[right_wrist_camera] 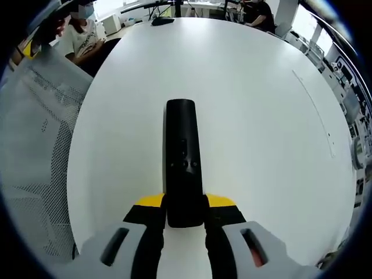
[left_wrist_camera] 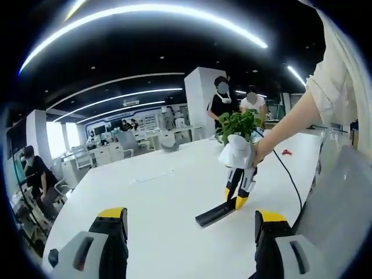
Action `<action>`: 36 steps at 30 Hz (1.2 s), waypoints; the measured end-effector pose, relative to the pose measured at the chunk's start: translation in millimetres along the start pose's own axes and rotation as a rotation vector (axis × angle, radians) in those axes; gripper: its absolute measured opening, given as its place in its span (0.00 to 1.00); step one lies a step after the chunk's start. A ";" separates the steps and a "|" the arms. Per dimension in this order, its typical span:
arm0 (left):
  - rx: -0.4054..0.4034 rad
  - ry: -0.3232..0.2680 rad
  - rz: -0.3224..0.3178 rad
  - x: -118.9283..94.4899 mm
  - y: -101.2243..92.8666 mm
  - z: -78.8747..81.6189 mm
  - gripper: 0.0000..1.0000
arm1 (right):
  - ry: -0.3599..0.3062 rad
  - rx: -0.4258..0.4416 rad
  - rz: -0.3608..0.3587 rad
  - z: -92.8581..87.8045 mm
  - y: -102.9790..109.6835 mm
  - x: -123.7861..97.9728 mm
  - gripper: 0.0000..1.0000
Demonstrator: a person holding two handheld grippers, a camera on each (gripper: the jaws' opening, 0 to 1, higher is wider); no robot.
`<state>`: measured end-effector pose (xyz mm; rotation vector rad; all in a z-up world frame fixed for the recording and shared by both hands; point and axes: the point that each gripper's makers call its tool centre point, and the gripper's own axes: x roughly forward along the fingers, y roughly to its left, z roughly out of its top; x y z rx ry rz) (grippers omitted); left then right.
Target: Press the specified remote control buttons in sequence, fully releasing each button before pressing the next.
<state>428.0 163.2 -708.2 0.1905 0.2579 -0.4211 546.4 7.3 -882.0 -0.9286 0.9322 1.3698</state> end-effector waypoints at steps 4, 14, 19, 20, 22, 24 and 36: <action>-0.006 -0.003 0.002 -0.1 0.4 0.8 0.95 | -0.005 0.009 0.003 0.1 0.9 0.1 0.27; -0.012 -0.011 0.002 -0.7 0.8 2.3 0.94 | -0.026 0.044 0.005 1.2 4.8 -0.4 0.32; -0.013 -0.012 0.004 -0.7 1.2 2.5 0.94 | -0.044 0.060 -0.001 1.0 7.3 -0.2 0.36; -0.014 -0.012 0.004 -0.7 1.2 2.6 0.94 | -0.047 0.062 -0.002 1.4 8.4 -0.3 0.37; -0.015 -0.013 0.003 -0.6 0.8 3.0 0.94 | -0.056 0.070 -0.009 1.5 9.0 0.0 0.38; -0.014 -0.012 0.001 -0.4 0.2 3.0 0.94 | -0.065 0.077 -0.019 1.6 9.6 0.4 0.39; -0.014 -0.013 -0.003 -0.1 -1.2 4.1 0.94 | -0.143 0.154 -0.077 6.5 16.9 3.2 0.54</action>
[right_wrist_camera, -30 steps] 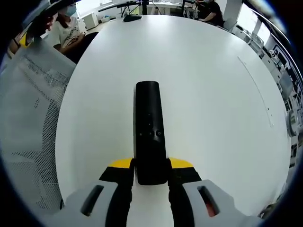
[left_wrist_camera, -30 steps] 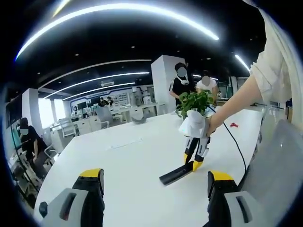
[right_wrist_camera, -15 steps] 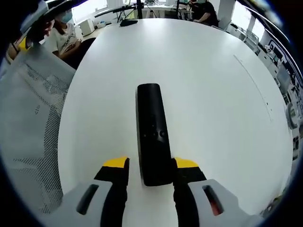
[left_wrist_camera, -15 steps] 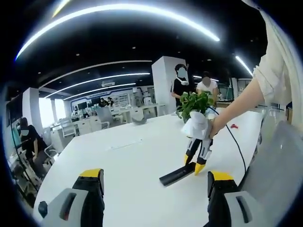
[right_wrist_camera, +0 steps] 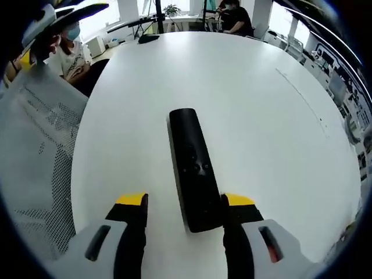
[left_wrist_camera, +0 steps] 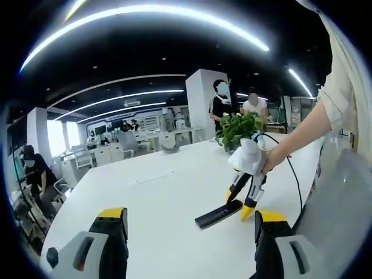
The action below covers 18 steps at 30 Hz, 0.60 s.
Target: Press the specified remote control buttons in sequence, fully releasing each button before pressing the next.
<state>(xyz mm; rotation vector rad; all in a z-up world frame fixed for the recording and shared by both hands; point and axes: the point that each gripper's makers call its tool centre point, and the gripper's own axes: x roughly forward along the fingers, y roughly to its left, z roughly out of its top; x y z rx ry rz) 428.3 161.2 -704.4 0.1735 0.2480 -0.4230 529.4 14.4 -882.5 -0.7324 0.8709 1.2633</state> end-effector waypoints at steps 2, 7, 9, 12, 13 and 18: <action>-0.001 0.001 0.000 0.1 -0.1 -0.2 0.94 | -0.008 0.054 -0.039 -1.6 -5.8 -0.6 0.61; -0.001 0.001 0.000 0.2 0.5 -0.7 0.94 | -0.038 0.116 -0.056 -5.7 -7.2 -0.5 0.78; -0.001 0.003 0.000 0.4 0.5 -0.9 0.94 | -0.074 0.162 -0.063 -3.7 -5.7 -0.6 0.81; -0.003 0.004 -0.002 0.6 0.4 -1.4 0.94 | -0.121 0.237 -0.082 -1.3 -7.2 -1.5 0.87; -0.002 0.004 -0.003 0.7 0.2 -1.6 0.94 | -0.129 0.248 -0.083 -0.9 -7.3 -1.8 0.89; 0.000 0.007 -0.005 1.1 -0.8 -1.6 0.94 | -0.225 0.357 -0.108 5.7 -13.4 -10.6 0.97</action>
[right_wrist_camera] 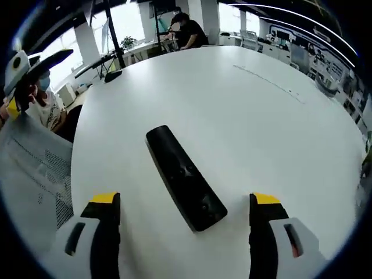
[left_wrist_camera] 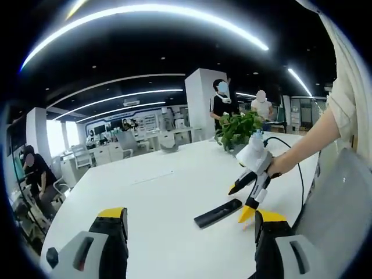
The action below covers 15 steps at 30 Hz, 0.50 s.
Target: Press the specified remote control buttons in sequence, fully releasing each button before pressing the next.
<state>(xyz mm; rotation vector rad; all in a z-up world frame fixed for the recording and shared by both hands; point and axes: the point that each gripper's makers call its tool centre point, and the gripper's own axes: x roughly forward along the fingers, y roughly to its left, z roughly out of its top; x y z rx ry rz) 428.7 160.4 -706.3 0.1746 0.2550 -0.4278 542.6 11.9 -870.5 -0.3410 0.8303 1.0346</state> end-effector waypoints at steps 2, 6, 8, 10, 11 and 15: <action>0.000 0.001 0.000 0.0 0.2 -0.4 0.94 | -0.028 0.014 -0.006 4.2 -0.7 -4.3 1.00; 0.001 0.002 -0.003 0.2 -0.4 -0.7 0.94 | -0.083 0.038 -0.026 13.1 -2.9 -12.4 1.00; 0.004 0.002 -0.004 0.1 -0.2 -1.2 0.94 | -0.096 0.038 -0.033 15.9 -2.6 -16.3 1.00; 0.002 0.007 -0.005 0.1 -0.1 -2.3 0.94 | -0.106 0.040 -0.037 19.0 -1.5 -20.0 1.00; 0.001 0.005 -0.005 0.3 -0.5 -1.5 0.94 | -0.118 0.038 -0.042 21.7 -0.8 -23.1 1.00; -0.002 0.002 -0.002 0.1 0.1 -1.1 0.94 | -0.162 0.047 -0.046 30.7 3.4 -34.3 1.00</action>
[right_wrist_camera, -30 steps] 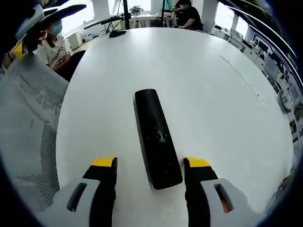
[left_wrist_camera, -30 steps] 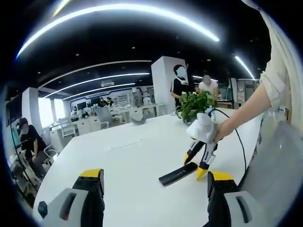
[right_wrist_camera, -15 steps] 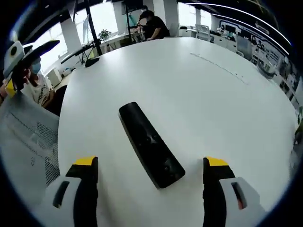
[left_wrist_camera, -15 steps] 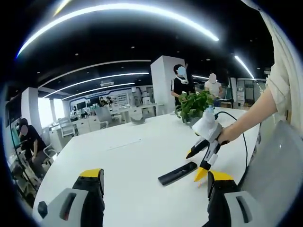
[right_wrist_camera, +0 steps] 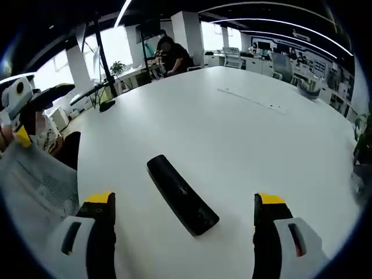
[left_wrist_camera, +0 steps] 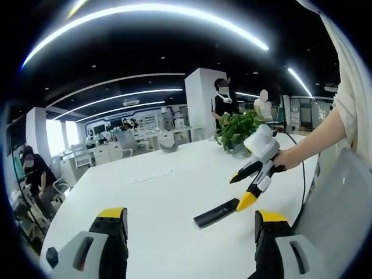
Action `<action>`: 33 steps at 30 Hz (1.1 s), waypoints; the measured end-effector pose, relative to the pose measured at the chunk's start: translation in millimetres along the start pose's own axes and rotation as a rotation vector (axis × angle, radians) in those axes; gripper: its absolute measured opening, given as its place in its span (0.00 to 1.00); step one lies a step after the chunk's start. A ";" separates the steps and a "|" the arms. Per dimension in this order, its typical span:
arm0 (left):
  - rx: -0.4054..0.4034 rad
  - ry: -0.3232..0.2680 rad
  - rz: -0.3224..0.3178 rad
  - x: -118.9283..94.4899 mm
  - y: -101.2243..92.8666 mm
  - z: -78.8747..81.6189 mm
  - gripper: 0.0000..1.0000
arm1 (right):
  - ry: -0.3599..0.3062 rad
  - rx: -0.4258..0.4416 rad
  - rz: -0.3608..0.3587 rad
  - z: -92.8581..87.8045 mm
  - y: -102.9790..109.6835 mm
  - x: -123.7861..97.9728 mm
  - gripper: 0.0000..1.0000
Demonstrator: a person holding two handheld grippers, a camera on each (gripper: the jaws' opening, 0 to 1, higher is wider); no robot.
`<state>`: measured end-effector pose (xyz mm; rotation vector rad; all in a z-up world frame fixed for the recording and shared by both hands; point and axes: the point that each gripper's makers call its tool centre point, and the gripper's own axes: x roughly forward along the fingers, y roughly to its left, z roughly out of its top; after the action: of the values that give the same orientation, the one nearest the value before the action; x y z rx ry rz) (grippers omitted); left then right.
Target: Press the specified remote control buttons in sequence, fully releasing each button before pressing the next.
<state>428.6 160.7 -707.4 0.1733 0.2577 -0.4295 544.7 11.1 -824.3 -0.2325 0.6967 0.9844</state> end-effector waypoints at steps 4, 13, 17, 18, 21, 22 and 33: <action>0.002 0.003 -0.002 0.1 -0.3 -0.5 0.94 | -0.034 0.008 -0.006 6.9 2.9 -9.3 1.00; 0.004 0.009 -0.018 0.4 -2.9 -2.4 0.94 | -0.129 0.041 -0.040 24.8 8.1 -38.7 1.00; 0.005 0.011 -0.026 0.4 -4.2 -2.7 0.94 | -0.156 0.041 -0.059 28.0 11.0 -52.5 1.00; 0.007 0.012 -0.028 0.2 -3.9 -3.6 0.94 | -0.163 0.046 -0.065 28.5 11.6 -57.0 1.00; 0.009 0.013 -0.033 0.0 -3.9 -5.0 0.94 | -0.192 0.060 -0.079 31.3 13.5 -68.6 1.00; 0.009 0.013 -0.035 -0.1 -3.5 -6.1 0.94 | -0.204 0.061 -0.087 32.3 13.6 -74.1 1.00; 0.012 0.013 -0.039 -1.0 1.1 -13.5 0.94 | -0.274 0.107 -0.166 28.5 13.3 -117.8 1.00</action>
<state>425.3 165.1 -719.9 0.1830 0.2720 -0.4688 503.7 -48.5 -726.2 -0.0585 0.4693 0.7991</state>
